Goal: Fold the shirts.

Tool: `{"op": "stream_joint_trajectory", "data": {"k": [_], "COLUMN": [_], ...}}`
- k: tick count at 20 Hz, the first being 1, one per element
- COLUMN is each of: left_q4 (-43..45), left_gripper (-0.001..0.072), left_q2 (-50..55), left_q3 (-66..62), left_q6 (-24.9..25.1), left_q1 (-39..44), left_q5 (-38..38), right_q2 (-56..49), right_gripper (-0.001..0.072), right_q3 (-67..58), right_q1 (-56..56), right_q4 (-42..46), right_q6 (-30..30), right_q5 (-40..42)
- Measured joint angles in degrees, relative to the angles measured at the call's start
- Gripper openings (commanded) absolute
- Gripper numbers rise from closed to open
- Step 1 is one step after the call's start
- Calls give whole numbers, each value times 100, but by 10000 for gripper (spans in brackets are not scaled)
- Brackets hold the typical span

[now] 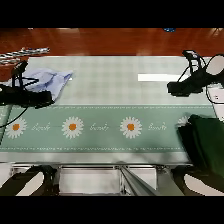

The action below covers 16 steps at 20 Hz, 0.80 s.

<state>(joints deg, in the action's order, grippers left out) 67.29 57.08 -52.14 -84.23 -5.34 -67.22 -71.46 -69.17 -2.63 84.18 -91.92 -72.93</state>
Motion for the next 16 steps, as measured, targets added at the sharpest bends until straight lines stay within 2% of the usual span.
{"op": "stream_joint_trajectory", "data": {"k": [14,16], "left_q4": [-127,-125], "left_gripper": [25,60], "left_q2": [4,4], "left_q3": [0,0], "left_q6": [17,17], "left_q1": [0,0], "left_q5": [94,212], "right_q2": [0,0], "right_gripper": [22,40], "right_q3": [0,0], "right_q1": [0,0], "right_q4": [-2,0], "right_q6": [2,2], "right_q5": [68,275]}}
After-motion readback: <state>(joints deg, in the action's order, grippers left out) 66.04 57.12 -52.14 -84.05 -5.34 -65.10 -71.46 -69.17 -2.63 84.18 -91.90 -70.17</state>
